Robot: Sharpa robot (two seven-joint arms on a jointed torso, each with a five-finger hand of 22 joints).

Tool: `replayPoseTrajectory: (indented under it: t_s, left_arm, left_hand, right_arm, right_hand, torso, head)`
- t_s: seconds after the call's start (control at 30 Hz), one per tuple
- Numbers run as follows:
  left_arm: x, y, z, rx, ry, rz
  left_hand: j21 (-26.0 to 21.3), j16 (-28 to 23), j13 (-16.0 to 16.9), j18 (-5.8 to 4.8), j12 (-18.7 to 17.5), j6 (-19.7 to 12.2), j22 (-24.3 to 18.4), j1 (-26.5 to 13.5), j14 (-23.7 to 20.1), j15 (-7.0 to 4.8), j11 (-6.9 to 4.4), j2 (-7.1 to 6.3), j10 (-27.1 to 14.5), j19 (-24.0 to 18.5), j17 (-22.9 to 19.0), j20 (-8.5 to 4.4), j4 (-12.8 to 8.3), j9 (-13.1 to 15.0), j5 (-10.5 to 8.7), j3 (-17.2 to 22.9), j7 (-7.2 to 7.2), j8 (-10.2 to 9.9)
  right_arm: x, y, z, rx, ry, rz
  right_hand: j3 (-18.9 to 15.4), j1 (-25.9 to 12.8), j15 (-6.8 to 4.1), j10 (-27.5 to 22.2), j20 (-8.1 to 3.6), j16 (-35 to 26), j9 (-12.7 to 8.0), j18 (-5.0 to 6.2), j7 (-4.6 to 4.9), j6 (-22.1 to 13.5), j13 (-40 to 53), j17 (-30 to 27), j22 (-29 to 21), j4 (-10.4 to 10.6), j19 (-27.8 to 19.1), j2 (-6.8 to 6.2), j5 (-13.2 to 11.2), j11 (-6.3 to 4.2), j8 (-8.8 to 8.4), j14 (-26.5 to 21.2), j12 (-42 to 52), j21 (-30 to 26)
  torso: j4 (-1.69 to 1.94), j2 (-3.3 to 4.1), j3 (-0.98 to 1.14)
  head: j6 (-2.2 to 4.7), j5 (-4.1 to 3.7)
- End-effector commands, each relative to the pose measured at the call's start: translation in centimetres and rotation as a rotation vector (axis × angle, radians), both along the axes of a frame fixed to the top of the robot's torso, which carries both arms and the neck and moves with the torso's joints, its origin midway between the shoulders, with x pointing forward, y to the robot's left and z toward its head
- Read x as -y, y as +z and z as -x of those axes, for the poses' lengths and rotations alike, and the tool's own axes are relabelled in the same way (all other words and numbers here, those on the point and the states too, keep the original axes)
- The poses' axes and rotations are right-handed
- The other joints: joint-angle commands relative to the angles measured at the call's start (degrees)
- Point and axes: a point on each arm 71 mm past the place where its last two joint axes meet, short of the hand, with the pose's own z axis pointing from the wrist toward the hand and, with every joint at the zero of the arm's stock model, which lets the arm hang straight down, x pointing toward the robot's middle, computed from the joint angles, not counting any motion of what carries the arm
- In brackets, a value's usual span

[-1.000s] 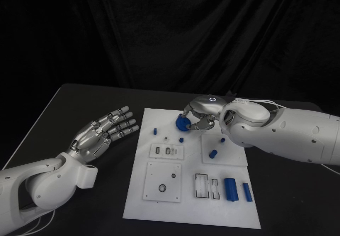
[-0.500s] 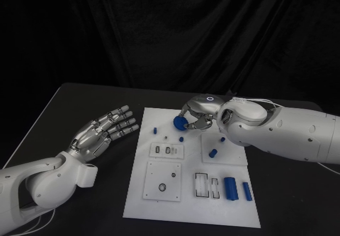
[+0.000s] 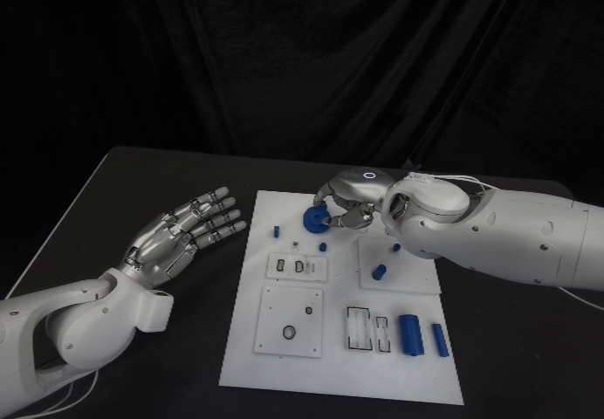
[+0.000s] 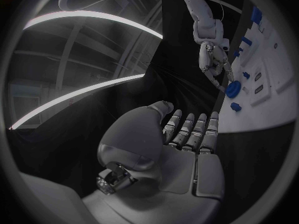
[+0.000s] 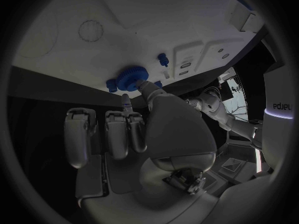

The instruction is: Assemble the parts on the task board

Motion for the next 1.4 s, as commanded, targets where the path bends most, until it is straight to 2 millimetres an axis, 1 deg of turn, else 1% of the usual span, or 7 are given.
replayPoseTrajectory:
  t_s: [0.03, 0.13, 0.23, 0.37, 0.63, 0.93, 1.4]
  left_arm:
    - [-0.5, 1.2, 0.1, 0.148, 0.058, 0.107]
    - [-0.5, 1.2, 0.1, 0.147, 0.057, 0.107]
    - [-0.4, 1.2, 0.0, 0.147, 0.057, 0.107]
    - [-0.4, 1.2, 0.0, 0.147, 0.057, 0.107]
    - [-0.5, 1.2, 0.0, 0.147, 0.058, 0.107]
    - [-0.5, 1.2, 0.0, 0.148, 0.057, 0.107]
    - [-0.6, 1.2, 0.0, 0.148, 0.059, 0.106]
  left_hand:
    - [0.05, 0.35, 0.07, -0.83, 0.20, 0.05, -0.08, -0.52, 0.04, 0.38, 0.33, -0.17, -0.09, 0.40, 0.05, -0.12, 0.07, 0.03, 0.00, 0.30, 0.21, -0.05]
    - [0.05, 0.35, 0.07, -0.83, 0.20, 0.05, -0.08, -0.52, 0.04, 0.38, 0.33, -0.17, -0.09, 0.40, 0.05, -0.12, 0.07, 0.03, 0.00, 0.30, 0.21, -0.05]
    - [0.03, 0.38, 0.06, -0.86, 0.18, -0.03, -0.09, -0.57, 0.04, 0.40, 0.35, -0.22, -0.09, 0.38, 0.05, -0.12, 0.04, 0.02, -0.01, 0.36, 0.24, -0.07]
    - [0.03, 0.38, 0.06, -0.86, 0.18, -0.03, -0.09, -0.57, 0.04, 0.40, 0.35, -0.22, -0.09, 0.38, 0.05, -0.12, 0.04, 0.02, -0.01, 0.36, 0.24, -0.07]
    - [0.03, 0.38, 0.06, -0.86, 0.18, -0.03, -0.09, -0.57, 0.04, 0.40, 0.35, -0.22, -0.09, 0.38, 0.05, -0.12, 0.04, 0.02, -0.01, 0.36, 0.24, -0.07]
    - [0.03, 0.38, 0.06, -0.86, 0.18, -0.03, -0.09, -0.57, 0.04, 0.40, 0.35, -0.22, -0.09, 0.38, 0.05, -0.12, 0.04, 0.02, -0.01, 0.36, 0.24, -0.07]
    - [0.04, 0.37, 0.06, -0.89, 0.17, -0.01, -0.10, -0.66, -0.03, 0.43, 0.38, -0.27, -0.10, 0.39, 0.04, -0.12, -0.01, 0.02, -0.01, 0.50, 0.27, -0.07]
  right_arm:
    - [-0.1, -0.1, 0.0, 0.004, 0.008, 0.003]
    - [-0.1, -0.1, 0.0, 0.005, 0.008, 0.003]
    - [0.0, -0.1, 0.0, 0.005, 0.008, 0.003]
    - [0.1, -0.1, 0.0, 0.003, 0.006, 0.005]
    - [0.4, -0.2, -0.1, -0.013, -0.002, 0.020]
    - [0.9, -0.9, -0.1, -0.043, -0.017, 0.044]
    - [1.8, -1.0, -0.1, -0.040, -0.028, 0.035]
  right_hand:
    - [-0.01, -0.25, 0.40, 5.86, 0.20, -0.31, -0.49, 0.64, -0.13, -0.54, 15.09, 13.92, 11.22, 0.28, 2.49, -0.32, -0.87, 0.29, -0.47, 5.65, 0.16, -0.40]
    - [-0.43, -0.98, 0.41, 5.86, 0.20, -0.49, -1.11, 0.71, -0.14, -0.37, 15.09, 13.70, 11.04, 0.89, 2.32, -0.08, -2.38, 0.29, -0.81, 5.57, 0.16, -0.64]
    - [-0.52, -1.10, 0.40, 5.86, 0.20, -0.54, -1.26, 0.72, -0.16, -0.26, 15.09, 13.64, 11.02, 1.00, 2.29, -0.02, -2.70, 0.28, -0.86, 5.55, 0.16, -0.69]
    - [-1.23, -1.72, 0.39, 5.86, 0.19, -0.61, -2.10, 0.76, -0.18, 0.15, 15.09, 13.58, 10.95, 1.56, 2.22, 0.16, -5.15, 0.28, -1.21, 5.53, 0.16, -0.86]
    - [-1.47, -1.91, 0.40, 5.86, 0.19, -0.65, -2.31, 0.77, -0.16, 0.46, 15.09, 13.52, 10.93, 1.75, 2.20, 0.26, -5.78, 0.28, -1.21, 5.51, 0.16, -0.91]
    - [-2.39, -2.61, 0.70, 5.86, 0.43, -0.22, -2.48, 0.60, 0.27, 6.19, 15.09, 14.09, 11.43, 2.61, 2.64, 1.04, -6.20, 0.68, 0.68, 5.71, 0.16, -0.53]
    - [-2.88, -2.36, 0.80, 5.86, 0.56, 0.04, -0.81, 0.53, -0.69, 13.31, 15.09, 14.42, 11.70, 2.63, 2.85, 1.57, -6.06, 0.78, 3.57, 5.81, 0.16, -0.37]
  torso:
    - [-0.14, -0.02, 0.03]
    - [-0.13, 0.00, 0.04]
    - [-0.13, 0.00, 0.05]
    - [-0.12, 0.02, 0.04]
    - [-0.18, 0.01, 0.04]
    - [-0.16, 0.02, 0.03]
    - [-0.19, 0.02, 0.06]
  head:
    - [-0.17, 0.08]
    - [-0.27, 0.13]
    - [-0.29, 0.12]
    - [-0.37, 0.15]
    - [-0.47, 0.15]
    - [-0.50, 0.08]
    - [-0.70, 0.06]
